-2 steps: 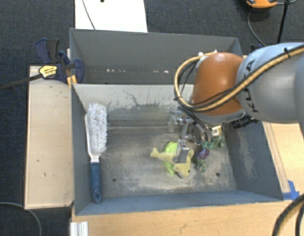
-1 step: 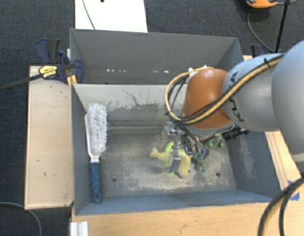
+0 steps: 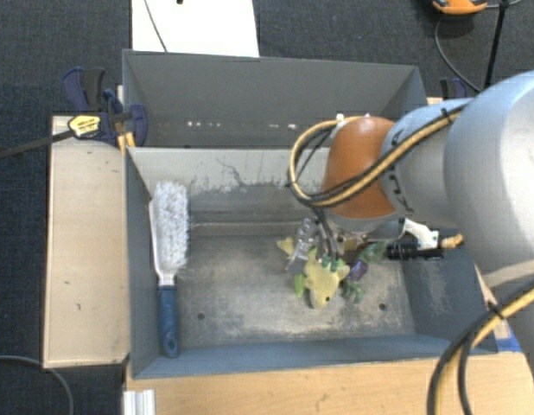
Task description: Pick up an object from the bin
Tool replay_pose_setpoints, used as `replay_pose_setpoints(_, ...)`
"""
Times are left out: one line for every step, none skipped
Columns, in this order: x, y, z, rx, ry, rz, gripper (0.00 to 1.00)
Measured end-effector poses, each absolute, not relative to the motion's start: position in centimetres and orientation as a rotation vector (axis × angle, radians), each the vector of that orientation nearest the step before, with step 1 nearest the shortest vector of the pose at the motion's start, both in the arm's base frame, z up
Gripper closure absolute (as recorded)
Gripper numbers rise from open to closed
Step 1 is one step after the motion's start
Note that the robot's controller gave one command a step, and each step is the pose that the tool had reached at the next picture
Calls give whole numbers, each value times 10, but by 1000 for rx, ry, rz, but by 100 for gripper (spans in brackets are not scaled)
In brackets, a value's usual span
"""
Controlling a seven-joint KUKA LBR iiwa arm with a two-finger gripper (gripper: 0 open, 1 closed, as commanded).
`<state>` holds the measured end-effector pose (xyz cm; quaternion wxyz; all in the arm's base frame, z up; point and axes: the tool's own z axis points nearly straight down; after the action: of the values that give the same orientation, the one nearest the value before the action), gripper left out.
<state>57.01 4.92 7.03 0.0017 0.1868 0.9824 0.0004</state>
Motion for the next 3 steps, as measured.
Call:
replay_pose_setpoints(570, 49, 70, 584, 3083, 1, 100)
replay_pose_setpoints(562, 25, 140, 569, 3093, 0, 100)
replay_pose_setpoints(560, 20, 155, 565, 3093, 0, 100)
